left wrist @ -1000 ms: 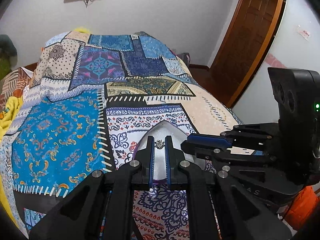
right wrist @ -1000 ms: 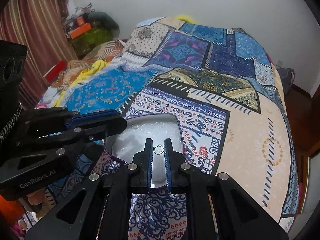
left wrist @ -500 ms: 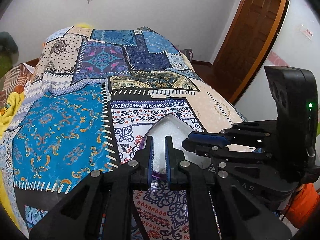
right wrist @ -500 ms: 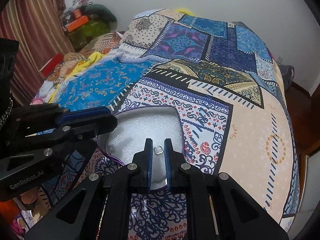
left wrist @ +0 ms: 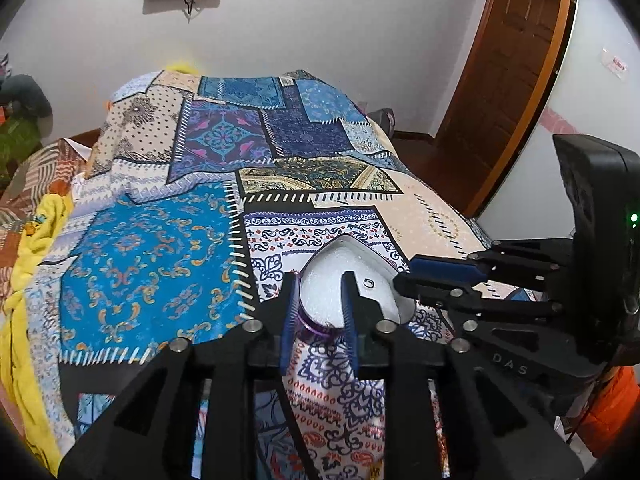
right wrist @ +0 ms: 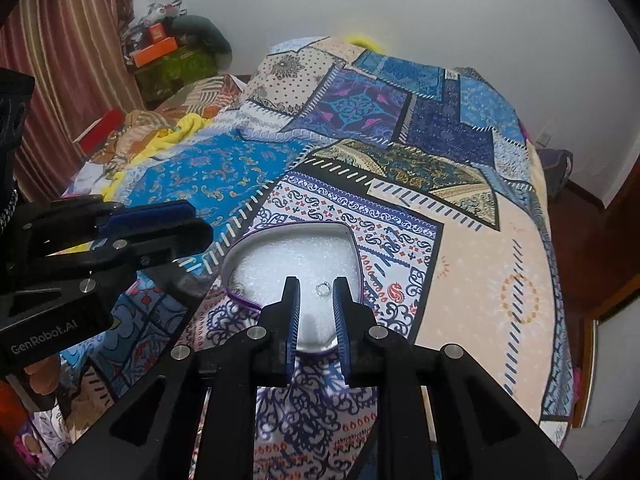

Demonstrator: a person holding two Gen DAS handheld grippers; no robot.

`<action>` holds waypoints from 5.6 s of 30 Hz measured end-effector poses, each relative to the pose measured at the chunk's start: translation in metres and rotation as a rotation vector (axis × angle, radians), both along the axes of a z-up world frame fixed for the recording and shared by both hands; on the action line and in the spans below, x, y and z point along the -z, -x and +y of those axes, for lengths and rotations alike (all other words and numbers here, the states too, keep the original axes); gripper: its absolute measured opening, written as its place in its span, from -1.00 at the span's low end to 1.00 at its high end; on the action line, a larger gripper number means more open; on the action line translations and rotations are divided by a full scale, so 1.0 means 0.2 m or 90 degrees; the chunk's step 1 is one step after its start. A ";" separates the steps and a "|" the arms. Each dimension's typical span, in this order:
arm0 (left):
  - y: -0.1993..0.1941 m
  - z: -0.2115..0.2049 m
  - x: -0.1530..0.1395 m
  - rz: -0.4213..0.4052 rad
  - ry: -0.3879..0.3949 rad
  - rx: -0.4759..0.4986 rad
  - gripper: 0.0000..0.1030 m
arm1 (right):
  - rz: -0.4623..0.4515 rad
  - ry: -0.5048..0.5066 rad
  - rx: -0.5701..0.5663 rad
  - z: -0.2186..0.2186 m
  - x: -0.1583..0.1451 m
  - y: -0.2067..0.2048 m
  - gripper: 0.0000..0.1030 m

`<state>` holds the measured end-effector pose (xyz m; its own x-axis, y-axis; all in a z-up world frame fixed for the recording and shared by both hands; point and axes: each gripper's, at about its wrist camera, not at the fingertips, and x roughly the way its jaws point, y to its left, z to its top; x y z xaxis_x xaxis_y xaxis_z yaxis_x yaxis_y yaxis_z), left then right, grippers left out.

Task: Organize jewelry
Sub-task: 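Carry both rings over the heart tin and open both grippers to drop them, then grasp the gold-and-red bracelet with the left gripper while the right gripper grasps silver rings, then lift the bracelet and rings and carry both over the heart tin, then open the left gripper to drop the bracelet while the right gripper drops the rings into the tin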

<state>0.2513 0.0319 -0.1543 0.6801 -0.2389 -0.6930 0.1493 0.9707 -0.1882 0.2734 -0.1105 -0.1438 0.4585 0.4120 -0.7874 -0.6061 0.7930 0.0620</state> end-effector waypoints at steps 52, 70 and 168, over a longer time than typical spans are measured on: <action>0.53 -0.12 0.36 0.133 0.016 0.013 -0.51 | 0.059 0.018 0.035 -0.22 0.17 0.53 -0.23; 0.50 -0.11 0.35 0.121 0.008 0.018 -0.89 | 0.043 0.029 0.006 -0.15 0.24 0.49 -0.46; -0.26 -0.10 0.17 0.063 -0.034 0.098 -0.84 | 0.020 -0.009 -0.008 -0.02 0.11 -0.04 -0.45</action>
<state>0.3041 0.0123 -0.1875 0.5666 -0.2956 -0.7691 0.2795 0.9470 -0.1580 0.2820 -0.1138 -0.1661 0.4287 0.4288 -0.7952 -0.6140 0.7840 0.0918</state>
